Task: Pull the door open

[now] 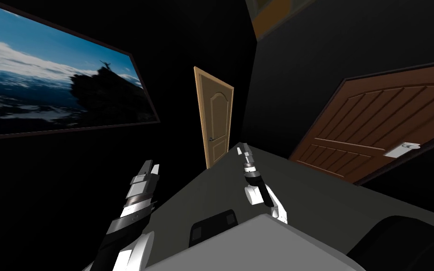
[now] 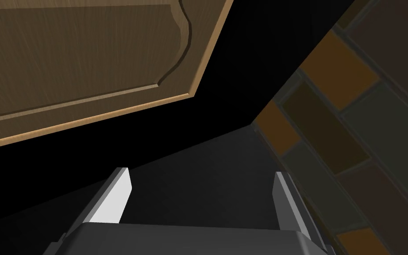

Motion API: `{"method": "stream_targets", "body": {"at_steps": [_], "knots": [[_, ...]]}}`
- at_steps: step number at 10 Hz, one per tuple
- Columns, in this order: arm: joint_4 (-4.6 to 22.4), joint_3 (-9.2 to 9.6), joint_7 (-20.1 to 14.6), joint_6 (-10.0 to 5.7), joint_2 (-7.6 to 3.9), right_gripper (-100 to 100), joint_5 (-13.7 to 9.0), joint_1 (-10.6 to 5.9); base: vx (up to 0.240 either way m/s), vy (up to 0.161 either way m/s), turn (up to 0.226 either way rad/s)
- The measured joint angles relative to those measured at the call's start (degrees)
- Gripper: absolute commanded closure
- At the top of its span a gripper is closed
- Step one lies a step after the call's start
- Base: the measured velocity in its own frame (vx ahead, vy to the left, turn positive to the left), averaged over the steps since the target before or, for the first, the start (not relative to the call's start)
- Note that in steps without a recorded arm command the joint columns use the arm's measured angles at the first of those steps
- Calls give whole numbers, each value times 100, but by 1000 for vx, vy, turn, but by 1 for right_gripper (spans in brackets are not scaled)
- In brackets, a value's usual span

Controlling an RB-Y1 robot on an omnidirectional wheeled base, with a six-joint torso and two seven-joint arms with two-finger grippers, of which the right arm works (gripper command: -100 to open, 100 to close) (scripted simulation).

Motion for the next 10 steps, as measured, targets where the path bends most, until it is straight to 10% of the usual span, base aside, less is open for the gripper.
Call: {"method": "stream_targets", "body": {"at_steps": [10], "knots": [[1583, -186, 81, -193, -225, -100, -89, -721, 76, -58, 128]]}}
